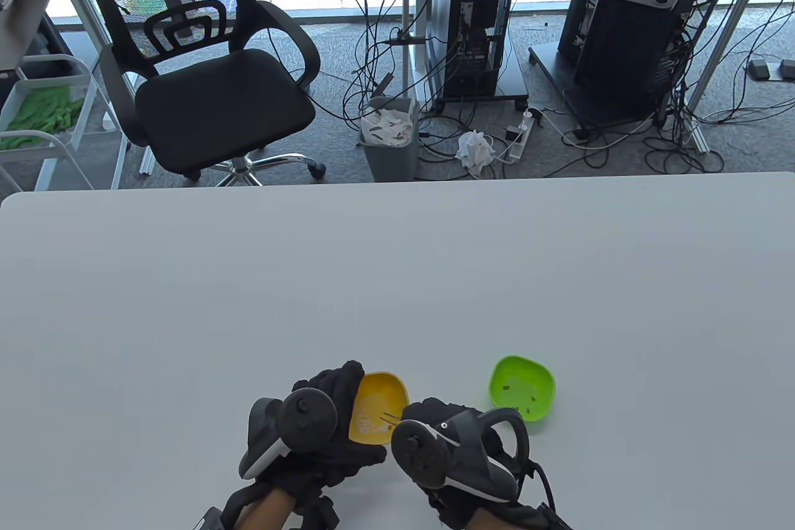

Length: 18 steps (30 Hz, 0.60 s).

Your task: Pick mung beans with tweezers into small dish

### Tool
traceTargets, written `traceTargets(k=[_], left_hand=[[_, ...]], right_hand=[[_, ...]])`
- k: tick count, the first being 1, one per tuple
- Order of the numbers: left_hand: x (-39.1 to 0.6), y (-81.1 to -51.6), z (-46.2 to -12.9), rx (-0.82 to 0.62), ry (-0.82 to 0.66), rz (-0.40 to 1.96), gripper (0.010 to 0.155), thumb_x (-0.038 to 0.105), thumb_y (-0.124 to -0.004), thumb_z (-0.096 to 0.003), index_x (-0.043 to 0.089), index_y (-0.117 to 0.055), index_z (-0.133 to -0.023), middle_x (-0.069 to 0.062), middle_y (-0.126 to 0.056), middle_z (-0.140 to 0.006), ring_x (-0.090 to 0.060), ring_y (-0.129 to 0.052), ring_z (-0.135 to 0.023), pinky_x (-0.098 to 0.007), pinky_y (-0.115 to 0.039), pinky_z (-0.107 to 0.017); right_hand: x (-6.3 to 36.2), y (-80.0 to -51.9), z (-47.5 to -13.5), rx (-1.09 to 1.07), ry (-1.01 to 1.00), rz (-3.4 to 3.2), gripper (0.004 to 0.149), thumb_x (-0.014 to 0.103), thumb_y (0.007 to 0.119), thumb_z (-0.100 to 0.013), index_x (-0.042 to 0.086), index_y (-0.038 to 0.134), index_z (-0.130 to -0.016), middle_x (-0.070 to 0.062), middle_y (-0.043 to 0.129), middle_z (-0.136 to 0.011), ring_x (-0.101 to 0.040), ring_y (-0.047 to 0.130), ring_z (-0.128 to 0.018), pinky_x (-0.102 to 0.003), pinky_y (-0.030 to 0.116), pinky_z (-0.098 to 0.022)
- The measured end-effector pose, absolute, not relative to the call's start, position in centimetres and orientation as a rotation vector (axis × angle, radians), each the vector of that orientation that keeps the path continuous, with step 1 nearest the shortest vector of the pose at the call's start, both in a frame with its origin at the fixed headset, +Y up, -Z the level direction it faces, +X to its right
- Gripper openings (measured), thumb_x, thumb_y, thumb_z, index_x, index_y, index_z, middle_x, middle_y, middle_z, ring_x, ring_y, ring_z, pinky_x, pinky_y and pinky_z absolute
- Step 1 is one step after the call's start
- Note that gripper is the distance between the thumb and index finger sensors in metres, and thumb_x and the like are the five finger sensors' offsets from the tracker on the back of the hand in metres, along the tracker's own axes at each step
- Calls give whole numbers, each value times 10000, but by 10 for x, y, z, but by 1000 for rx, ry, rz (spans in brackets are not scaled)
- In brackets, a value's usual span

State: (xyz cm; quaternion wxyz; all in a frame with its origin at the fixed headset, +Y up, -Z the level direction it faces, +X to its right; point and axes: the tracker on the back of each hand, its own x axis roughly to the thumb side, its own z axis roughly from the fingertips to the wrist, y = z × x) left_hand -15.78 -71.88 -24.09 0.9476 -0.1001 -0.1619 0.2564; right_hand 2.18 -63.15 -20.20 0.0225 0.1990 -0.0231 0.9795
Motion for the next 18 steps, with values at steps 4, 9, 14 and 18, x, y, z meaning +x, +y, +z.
traceTargets(k=[4,9,14,18], left_hand=[[-158,-720,-241,-208,-328,524,1187,601,-981,-337,150,-242,-1149,-130,-370,-1186,-462,-376,-1121,-686,-229,-769],[-156,-719,-241,-208,-334,520,1186,601,-981,-338,150,-242,-1149,-130,-368,-1187,-462,-377,-1121,-686,-230,-768],[-156,-719,-240,-205,-334,517,1186,602,-981,-338,150,-242,-1149,-131,-369,-1187,-461,-376,-1122,-686,-229,-768],[-157,-719,-240,-202,-332,520,1186,600,-982,-338,151,-241,-1149,-130,-369,-1187,-462,-376,-1121,-687,-229,-768]], right_hand=[[17,-637,-207,608,12,3089,360,327,878,-468,56,974,-684,-145,984,-483,-76,914,-234,-337,874,-210],[16,-642,-212,607,72,3110,361,328,880,-468,56,974,-686,-146,983,-485,-78,914,-235,-338,873,-211],[11,-646,-214,639,95,3133,361,330,880,-468,58,975,-685,-145,983,-485,-77,914,-235,-337,873,-211],[6,-648,-215,643,120,3156,361,329,881,-468,57,974,-686,-145,983,-486,-78,914,-235,-338,873,-211]])
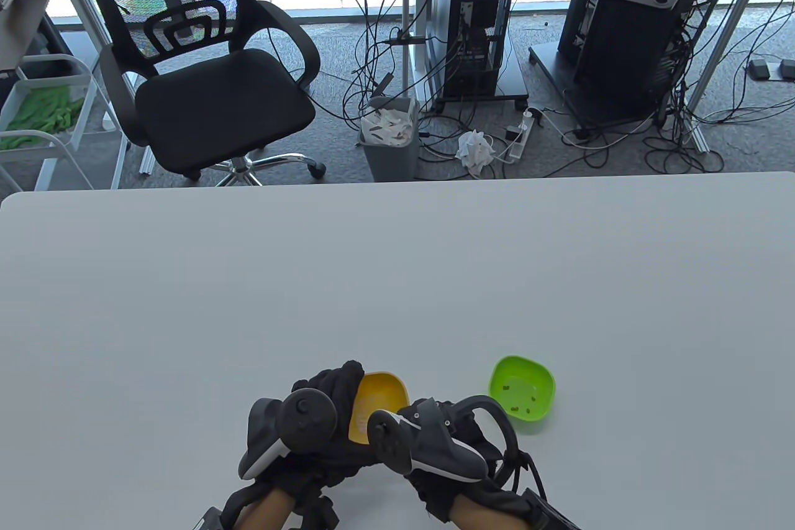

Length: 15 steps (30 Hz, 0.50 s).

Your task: Pick mung beans with tweezers into small dish

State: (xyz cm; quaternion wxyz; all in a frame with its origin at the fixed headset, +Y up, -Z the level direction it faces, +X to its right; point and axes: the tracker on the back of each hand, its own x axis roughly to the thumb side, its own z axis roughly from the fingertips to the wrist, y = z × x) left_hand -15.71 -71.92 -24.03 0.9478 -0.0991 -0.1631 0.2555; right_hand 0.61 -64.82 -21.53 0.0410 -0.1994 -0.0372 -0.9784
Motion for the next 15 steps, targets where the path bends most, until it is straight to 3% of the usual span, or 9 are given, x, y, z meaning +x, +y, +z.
traceTargets(k=[15], left_hand=[[-155,-720,-240,-208,-337,502,1188,599,-983,-338,150,-241,-1149,-131,-368,-1187,-462,-375,-1122,-687,-228,-768]], right_hand=[[7,-652,-217,-607,-110,-3001,346,316,878,-464,58,982,-671,-143,989,-469,-80,914,-227,-337,874,-209]])
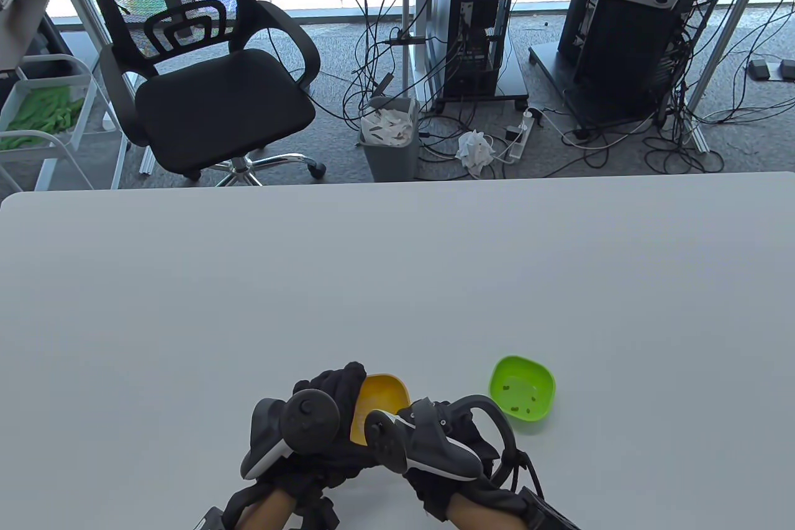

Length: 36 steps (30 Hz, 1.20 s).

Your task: Pick mung beans with tweezers into small dish

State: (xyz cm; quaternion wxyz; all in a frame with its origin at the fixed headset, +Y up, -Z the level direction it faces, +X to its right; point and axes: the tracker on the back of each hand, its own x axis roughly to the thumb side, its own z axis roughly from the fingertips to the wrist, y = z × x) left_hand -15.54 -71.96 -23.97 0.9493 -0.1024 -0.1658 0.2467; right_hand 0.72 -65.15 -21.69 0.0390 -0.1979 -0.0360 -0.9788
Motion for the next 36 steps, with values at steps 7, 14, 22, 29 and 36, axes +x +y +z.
traceTargets(k=[7,14,22,29,36], left_hand=[[-158,-719,-240,-201,-330,518,1184,600,-981,-340,149,-242,-1149,-131,-369,-1187,-462,-376,-1121,-686,-228,-769],[-161,-718,-241,-200,-321,532,1184,599,-981,-340,151,-242,-1149,-131,-369,-1187,-462,-375,-1122,-687,-227,-768],[-162,-718,-240,-192,-317,533,1185,601,-980,-339,150,-241,-1149,-131,-368,-1187,-461,-375,-1122,-686,-228,-769],[-164,-717,-239,-188,-315,530,1184,601,-981,-339,151,-243,-1148,-131,-369,-1187,-461,-377,-1122,-686,-228,-768],[-164,-717,-239,-194,-318,531,1184,600,-980,-341,149,-242,-1149,-131,-368,-1187,-464,-375,-1121,-685,-228,-768]], right_hand=[[44,-629,-216,-523,101,-3189,345,319,876,-461,61,983,-664,-138,990,-461,-73,912,-221,-332,875,-203],[135,-603,-218,-110,418,-3399,346,317,874,-464,57,981,-666,-140,989,-461,-73,911,-220,-331,874,-201],[190,-652,-227,214,306,-3373,346,315,876,-460,53,984,-660,-140,990,-453,-73,911,-214,-331,875,-194],[194,-678,-231,246,223,-3390,347,319,872,-462,58,981,-663,-137,989,-457,-71,911,-216,-329,875,-197],[199,-679,-231,273,250,-3403,347,320,873,-462,59,982,-662,-136,990,-455,-70,912,-216,-329,876,-197]])
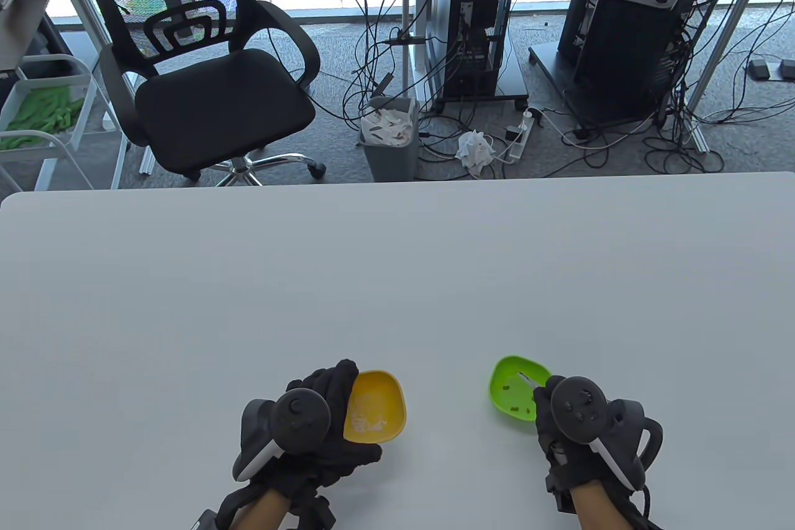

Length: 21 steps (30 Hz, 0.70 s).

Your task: Pick mung beans with tweezers into small dish

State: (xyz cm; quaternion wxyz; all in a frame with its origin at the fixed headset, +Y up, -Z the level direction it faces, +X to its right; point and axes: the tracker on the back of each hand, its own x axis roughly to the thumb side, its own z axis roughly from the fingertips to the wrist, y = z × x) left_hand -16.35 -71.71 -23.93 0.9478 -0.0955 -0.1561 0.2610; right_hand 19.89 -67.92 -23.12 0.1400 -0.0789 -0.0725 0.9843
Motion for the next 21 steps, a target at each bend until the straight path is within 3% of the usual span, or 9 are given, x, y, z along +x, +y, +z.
traceTargets(k=[21], left_hand=[[-165,-716,-246,-215,-322,565,1182,587,-989,-337,160,-241,-1147,-124,-362,-1190,-449,-353,-1129,-630,-182,-784]], right_hand=[[211,-687,-224,-242,-202,2765,359,329,867,-467,59,973,-678,-139,985,-476,-71,915,-228,-332,877,-206]])
